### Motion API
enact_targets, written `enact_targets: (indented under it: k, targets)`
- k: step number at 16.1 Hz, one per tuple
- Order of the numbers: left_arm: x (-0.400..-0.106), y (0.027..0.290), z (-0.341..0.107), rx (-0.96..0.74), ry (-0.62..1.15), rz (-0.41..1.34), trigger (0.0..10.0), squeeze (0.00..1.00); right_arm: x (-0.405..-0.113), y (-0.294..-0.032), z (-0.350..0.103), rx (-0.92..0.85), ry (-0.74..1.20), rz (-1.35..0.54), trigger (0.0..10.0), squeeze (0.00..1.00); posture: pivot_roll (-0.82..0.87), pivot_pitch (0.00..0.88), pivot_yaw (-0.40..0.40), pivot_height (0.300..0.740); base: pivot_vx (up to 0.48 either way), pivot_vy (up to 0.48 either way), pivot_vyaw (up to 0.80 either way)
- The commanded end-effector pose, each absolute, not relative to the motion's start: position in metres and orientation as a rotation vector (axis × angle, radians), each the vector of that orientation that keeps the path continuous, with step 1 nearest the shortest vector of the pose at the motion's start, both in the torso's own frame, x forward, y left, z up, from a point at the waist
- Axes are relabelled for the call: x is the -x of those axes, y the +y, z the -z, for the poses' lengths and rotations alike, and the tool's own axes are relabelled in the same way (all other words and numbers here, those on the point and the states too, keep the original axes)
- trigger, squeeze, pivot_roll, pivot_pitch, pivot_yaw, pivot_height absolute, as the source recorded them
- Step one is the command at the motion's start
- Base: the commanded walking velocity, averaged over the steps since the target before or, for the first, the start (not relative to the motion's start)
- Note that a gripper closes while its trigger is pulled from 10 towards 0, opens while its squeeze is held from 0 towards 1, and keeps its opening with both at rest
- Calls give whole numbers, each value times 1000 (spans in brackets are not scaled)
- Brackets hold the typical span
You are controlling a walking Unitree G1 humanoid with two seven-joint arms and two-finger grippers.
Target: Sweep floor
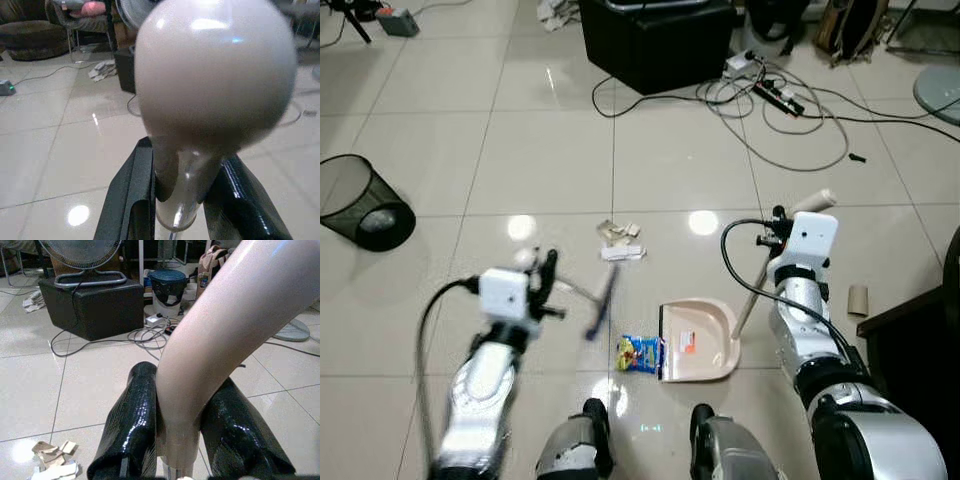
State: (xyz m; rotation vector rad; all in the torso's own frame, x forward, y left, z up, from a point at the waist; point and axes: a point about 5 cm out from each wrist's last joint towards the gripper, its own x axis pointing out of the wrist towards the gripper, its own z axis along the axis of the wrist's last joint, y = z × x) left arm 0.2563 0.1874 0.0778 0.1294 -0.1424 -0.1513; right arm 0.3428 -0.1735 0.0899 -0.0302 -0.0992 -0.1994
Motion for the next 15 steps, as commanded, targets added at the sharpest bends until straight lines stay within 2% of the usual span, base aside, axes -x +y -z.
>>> enact_targets:
  k: [1,3,4,7,15]
  targets:
    - [-245,197,-68,-152,-70,140,10000,0,-333,-169,-66,40,10,182,10000,0,29,258,65,740,0,0,0]
    - [-237,196,-66,-139,-44,145,10000,0,-333,-169,-67,38,14,183,10000,0,42,243,63,740,0,0,0]
    - [-234,188,-63,-80,-12,131,10000,0,-335,-166,-68,35,19,174,10000,0,52,234,65,740,0,0,0]
    - [-234,177,-61,-8,27,129,10000,0,-338,-163,-69,28,25,170,10000,0,68,216,61,740,0,0,0]
    - [-241,168,-58,170,77,81,10000,0,-337,-163,-68,38,28,158,10000,0,45,203,43,740,0,0,0]
